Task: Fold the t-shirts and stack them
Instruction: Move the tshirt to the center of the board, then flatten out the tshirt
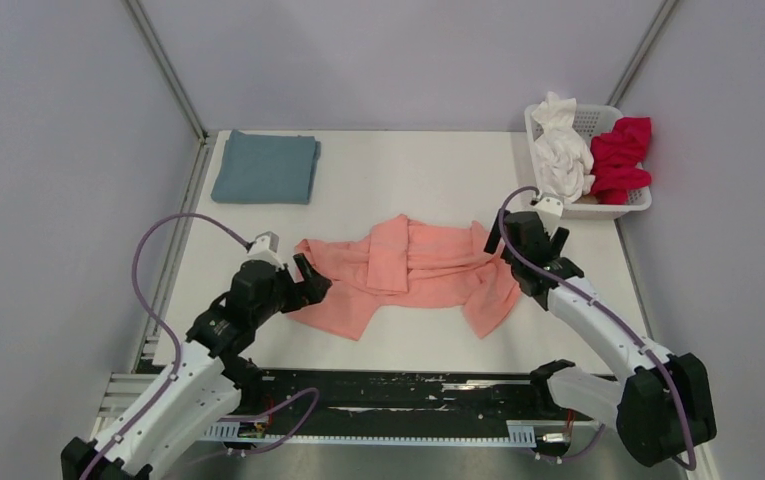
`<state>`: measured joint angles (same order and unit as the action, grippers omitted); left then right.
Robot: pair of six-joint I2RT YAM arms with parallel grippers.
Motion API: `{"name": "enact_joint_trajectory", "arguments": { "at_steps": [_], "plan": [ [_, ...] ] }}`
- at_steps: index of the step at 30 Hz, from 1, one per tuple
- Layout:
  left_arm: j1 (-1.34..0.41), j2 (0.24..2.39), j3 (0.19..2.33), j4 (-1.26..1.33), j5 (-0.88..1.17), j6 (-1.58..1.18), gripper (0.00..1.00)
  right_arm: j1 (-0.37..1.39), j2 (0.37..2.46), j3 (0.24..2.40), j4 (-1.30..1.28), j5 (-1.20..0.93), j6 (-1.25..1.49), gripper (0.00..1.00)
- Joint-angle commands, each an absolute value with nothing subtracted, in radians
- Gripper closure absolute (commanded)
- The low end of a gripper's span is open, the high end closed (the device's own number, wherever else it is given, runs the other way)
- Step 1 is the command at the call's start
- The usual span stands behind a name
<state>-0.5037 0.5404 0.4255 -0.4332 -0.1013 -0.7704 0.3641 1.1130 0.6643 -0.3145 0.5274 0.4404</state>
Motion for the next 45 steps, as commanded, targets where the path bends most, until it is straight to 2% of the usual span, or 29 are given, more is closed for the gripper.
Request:
{"name": "enact_joint_trajectory", "arguments": {
  "at_steps": [1,4,14,20,28,32,35,36,41,42,44,45],
  "plan": [
    [-0.505,0.731,0.518,-0.258,0.097,-0.782,0.0,0.366,1.028,0.722,-0.36,0.576,0.479,0.0],
    [-0.525,0.876,0.561,-0.175,0.205,-0.779,0.0,0.366,0.981,0.707,-0.358,0.535,0.478,0.0],
    [-0.615,1.39,0.764,-0.037,0.314,-0.721,0.0,0.366,0.924,0.64,-0.306,0.444,0.417,0.0],
    [-0.615,1.534,0.82,0.005,0.29,-0.674,0.0,0.366,0.908,0.631,-0.285,0.408,0.404,0.0],
    [-0.616,1.625,0.869,0.049,0.231,-0.667,0.07,0.366,0.868,0.619,-0.279,0.446,0.407,0.0],
    [-0.616,1.671,0.891,0.08,0.309,-0.684,0.26,0.365,0.877,0.616,-0.275,0.451,0.404,0.0],
    [-0.619,1.695,0.899,0.108,0.338,-0.7,0.38,0.365,0.894,0.618,-0.274,0.443,0.403,0.0],
    [-0.618,1.697,0.909,0.098,0.341,-0.7,0.46,0.366,0.899,0.618,-0.273,0.443,0.402,0.0],
    [-0.623,1.651,0.911,0.034,0.306,-0.693,0.74,0.366,0.927,0.623,-0.267,0.428,0.391,0.0],
    [-0.624,1.637,0.906,0.012,0.293,-0.692,0.86,0.367,0.939,0.625,-0.264,0.419,0.386,0.0],
    [-0.624,1.586,0.883,-0.028,0.254,-0.688,0.99,0.367,0.969,0.633,-0.245,0.37,0.351,0.0],
    [-0.624,1.546,0.862,-0.032,0.233,-0.684,1.0,0.366,0.986,0.643,-0.235,0.345,0.338,0.0]
  ]
}}
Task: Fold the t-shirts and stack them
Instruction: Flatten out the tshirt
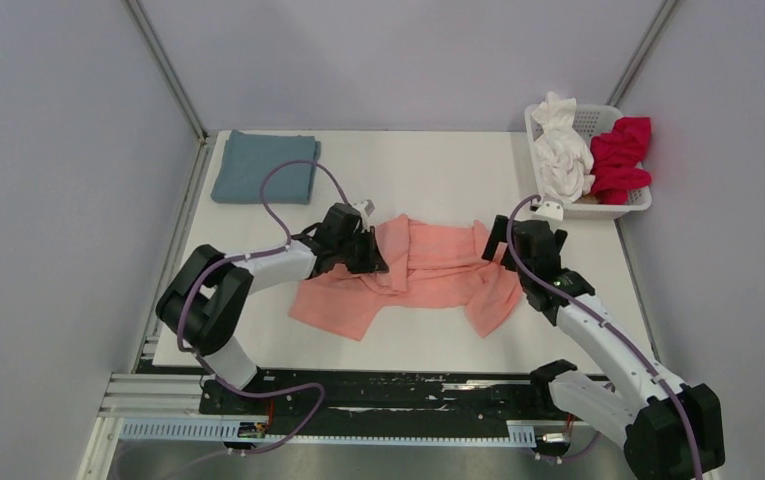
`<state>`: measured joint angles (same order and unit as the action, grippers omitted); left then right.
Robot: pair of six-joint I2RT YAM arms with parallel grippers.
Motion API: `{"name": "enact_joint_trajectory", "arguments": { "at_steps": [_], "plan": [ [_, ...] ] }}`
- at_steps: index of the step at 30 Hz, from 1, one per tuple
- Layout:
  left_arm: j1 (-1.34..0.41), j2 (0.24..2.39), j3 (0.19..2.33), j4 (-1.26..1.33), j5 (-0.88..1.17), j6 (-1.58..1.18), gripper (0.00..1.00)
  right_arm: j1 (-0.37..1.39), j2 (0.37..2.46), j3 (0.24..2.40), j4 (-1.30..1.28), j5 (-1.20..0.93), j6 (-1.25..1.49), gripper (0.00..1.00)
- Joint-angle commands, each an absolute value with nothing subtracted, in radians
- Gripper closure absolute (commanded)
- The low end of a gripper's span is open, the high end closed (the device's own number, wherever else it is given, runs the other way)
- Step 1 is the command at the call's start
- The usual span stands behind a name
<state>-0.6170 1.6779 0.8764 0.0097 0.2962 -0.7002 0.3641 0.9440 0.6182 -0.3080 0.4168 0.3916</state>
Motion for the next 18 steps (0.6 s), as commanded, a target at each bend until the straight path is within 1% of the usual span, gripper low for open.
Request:
{"name": "enact_joint_trajectory", "arguments": {
  "at_steps": [1,6,10,15,18],
  "plan": [
    [-0.624,1.523,0.853,-0.04,0.216,-0.677,1.0,0.366,1.021,0.66,-0.23,0.328,0.331,0.01],
    [-0.623,1.37,0.84,-0.152,0.09,-0.649,1.0,0.371,1.2,0.777,-0.226,0.287,0.289,0.03],
    [-0.623,1.289,0.838,-0.273,-0.033,-0.63,1.0,0.383,1.384,0.879,-0.236,0.331,0.254,0.04],
    [-0.621,1.217,0.835,-0.355,-0.188,-0.627,0.99,0.389,1.56,0.969,-0.279,0.43,0.267,0.13],
    [-0.614,1.197,0.84,-0.406,-0.267,-0.635,1.0,0.386,1.625,1.002,-0.295,0.521,0.275,0.24]
  ]
}}
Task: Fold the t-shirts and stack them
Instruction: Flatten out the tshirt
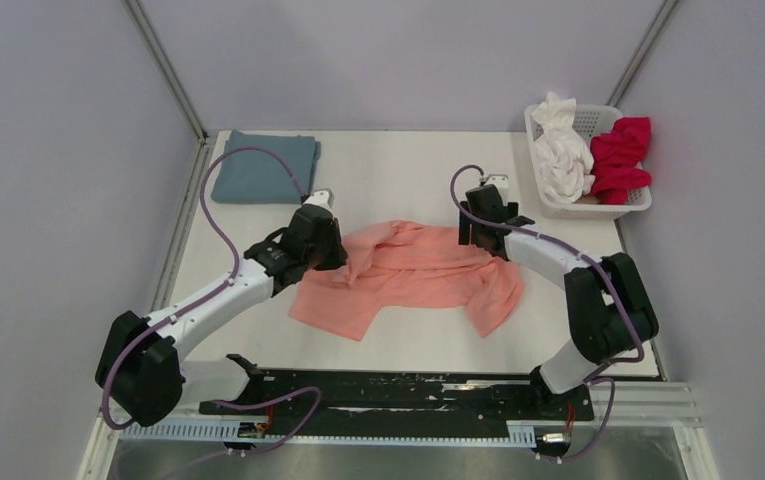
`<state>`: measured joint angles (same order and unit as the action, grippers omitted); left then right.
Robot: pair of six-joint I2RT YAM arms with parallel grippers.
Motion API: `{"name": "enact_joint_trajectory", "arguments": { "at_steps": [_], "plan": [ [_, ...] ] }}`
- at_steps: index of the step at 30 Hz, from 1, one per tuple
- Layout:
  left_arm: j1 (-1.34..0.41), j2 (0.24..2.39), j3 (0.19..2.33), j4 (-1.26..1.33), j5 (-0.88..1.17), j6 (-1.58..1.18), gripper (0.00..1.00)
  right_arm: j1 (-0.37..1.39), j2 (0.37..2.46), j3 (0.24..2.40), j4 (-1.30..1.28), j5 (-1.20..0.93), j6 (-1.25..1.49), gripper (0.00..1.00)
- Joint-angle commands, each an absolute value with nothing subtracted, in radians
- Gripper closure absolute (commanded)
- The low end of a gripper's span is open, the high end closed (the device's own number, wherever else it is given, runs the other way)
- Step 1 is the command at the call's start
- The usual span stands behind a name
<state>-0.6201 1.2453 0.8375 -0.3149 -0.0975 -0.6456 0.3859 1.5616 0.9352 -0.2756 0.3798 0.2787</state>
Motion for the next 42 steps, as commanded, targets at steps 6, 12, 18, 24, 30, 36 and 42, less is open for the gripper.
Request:
{"name": "enact_joint_trajectory", "arguments": {
  "at_steps": [6,12,18,24,30,36,42],
  "plan": [
    [-0.565,1.179,0.835,-0.44,-0.319,-0.657,1.0,0.366,1.639,0.996,-0.331,0.616,0.341,0.45],
    [-0.541,1.193,0.839,-0.438,-0.342,-0.671,1.0,0.338,1.613,0.978,-0.33,0.61,0.331,0.79],
    [-0.482,1.201,0.909,-0.473,-0.384,-0.705,1.0,0.306,1.55,1.007,-0.328,0.627,0.315,1.0],
    [-0.476,1.099,1.019,-0.468,-0.4,-0.652,1.0,0.308,1.356,1.05,-0.289,0.595,0.23,1.0],
    [-0.477,0.883,1.134,-0.465,-0.438,-0.568,1.0,0.308,1.06,1.087,-0.29,0.505,0.161,1.0],
    [-0.476,0.673,1.251,-0.423,-0.297,-0.476,0.99,0.308,0.753,1.176,-0.327,0.208,0.185,1.0],
    [-0.476,0.605,1.462,-0.48,-0.053,-0.418,0.99,0.307,0.635,1.339,-0.361,0.018,0.199,1.0]
  ]
}}
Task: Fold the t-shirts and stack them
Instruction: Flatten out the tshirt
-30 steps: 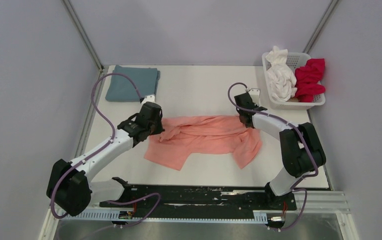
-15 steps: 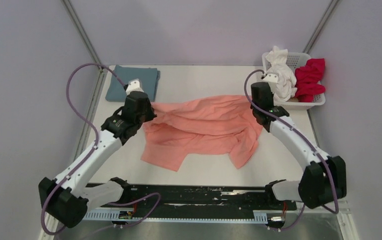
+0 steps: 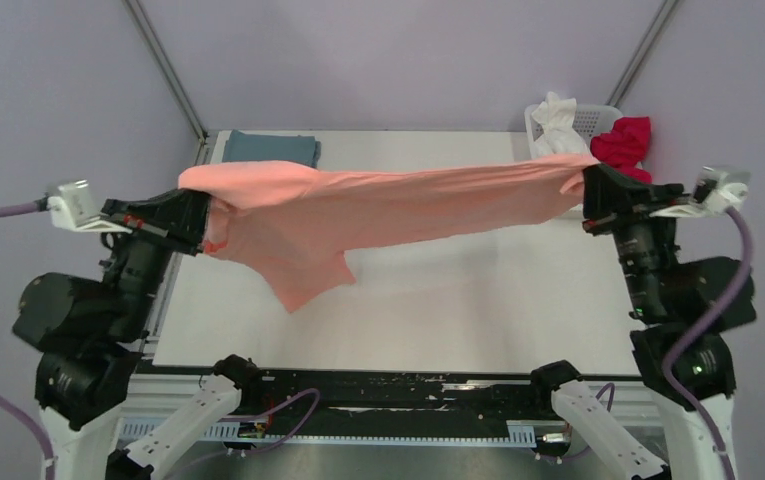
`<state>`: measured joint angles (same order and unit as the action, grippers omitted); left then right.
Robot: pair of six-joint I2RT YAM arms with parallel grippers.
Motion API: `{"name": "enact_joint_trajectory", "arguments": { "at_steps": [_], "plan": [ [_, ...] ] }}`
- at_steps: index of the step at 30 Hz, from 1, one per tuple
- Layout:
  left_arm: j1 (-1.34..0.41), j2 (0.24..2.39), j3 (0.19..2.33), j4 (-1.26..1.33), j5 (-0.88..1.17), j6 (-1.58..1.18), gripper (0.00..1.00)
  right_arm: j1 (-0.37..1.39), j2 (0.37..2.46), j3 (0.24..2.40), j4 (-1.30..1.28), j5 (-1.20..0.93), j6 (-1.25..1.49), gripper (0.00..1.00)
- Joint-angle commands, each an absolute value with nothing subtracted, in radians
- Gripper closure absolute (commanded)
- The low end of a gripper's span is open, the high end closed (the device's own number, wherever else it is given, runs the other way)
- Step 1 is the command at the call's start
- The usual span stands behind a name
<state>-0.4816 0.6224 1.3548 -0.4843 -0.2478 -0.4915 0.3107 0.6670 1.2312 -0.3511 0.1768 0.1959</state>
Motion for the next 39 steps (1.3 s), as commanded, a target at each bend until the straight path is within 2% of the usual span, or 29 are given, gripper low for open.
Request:
{"name": "enact_joint_trajectory", "arguments": {
  "at_steps": [1,7,11,14,17,21,23,25,26,27,28,29,30,31,32,35,38,39],
  "plan": [
    [-0.477,0.603,1.507,-0.487,-0.031,-0.412,0.99,0.308,0.631,1.369,-0.37,0.017,0.199,1.0],
    [-0.476,0.603,1.624,-0.511,0.048,-0.406,0.99,0.308,0.656,1.527,-0.411,0.074,0.172,1.0],
    [-0.476,0.633,1.605,-0.503,0.046,-0.411,0.96,0.309,0.719,1.541,-0.414,0.174,0.153,1.0],
    [-0.477,0.702,1.579,-0.519,-0.068,-0.419,0.94,0.308,0.786,1.504,-0.414,0.269,0.146,1.0],
    [-0.477,0.785,1.508,-0.509,-0.208,-0.393,0.87,0.308,0.869,1.426,-0.402,0.381,0.144,1.0],
    [-0.467,0.988,1.371,-0.408,-0.42,-0.364,0.84,0.297,1.021,1.266,-0.301,0.52,0.136,1.0],
    [-0.438,1.202,1.349,-0.385,-0.361,-0.356,0.81,0.255,1.119,1.202,-0.253,0.541,0.181,1.0],
    [-0.401,1.405,1.371,-0.393,-0.309,-0.363,0.71,0.206,1.233,1.16,-0.207,0.483,0.226,1.0],
    [-0.376,1.475,1.426,-0.434,-0.302,-0.378,0.58,0.189,1.293,1.147,-0.18,0.456,0.234,0.96],
    [-0.365,1.619,1.469,-0.467,-0.284,-0.389,0.46,0.182,1.358,1.146,-0.152,0.444,0.231,0.86],
    [-0.342,1.689,1.569,-0.555,-0.275,-0.406,0.27,0.18,1.42,1.161,-0.137,0.448,0.229,0.73],
    [-0.332,1.821,1.632,-0.602,-0.259,-0.416,0.2,0.179,1.506,1.187,-0.142,0.453,0.228,0.69],
    [-0.316,1.877,1.751,-0.688,-0.251,-0.433,0.07,0.178,1.557,1.218,-0.157,0.455,0.227,0.64],
    [-0.311,1.966,1.8,-0.719,-0.244,-0.444,0.04,0.179,1.593,1.25,-0.177,0.462,0.228,0.5],
    [-0.305,1.997,1.878,-0.759,-0.249,-0.448,0.01,0.18,1.613,1.27,-0.193,0.466,0.229,0.43],
    [-0.304,2.024,1.915,-0.741,-0.25,-0.454,0.0,0.181,1.596,1.272,-0.191,0.469,0.241,0.29],
    [-0.303,1.98,1.832,-0.646,-0.194,-0.458,0.0,0.182,1.554,1.248,-0.19,0.442,0.235,0.14],
    [-0.303,1.962,1.807,-0.636,-0.163,-0.465,0.0,0.183,1.535,1.237,-0.19,0.425,0.235,0.03]
  ]
}}
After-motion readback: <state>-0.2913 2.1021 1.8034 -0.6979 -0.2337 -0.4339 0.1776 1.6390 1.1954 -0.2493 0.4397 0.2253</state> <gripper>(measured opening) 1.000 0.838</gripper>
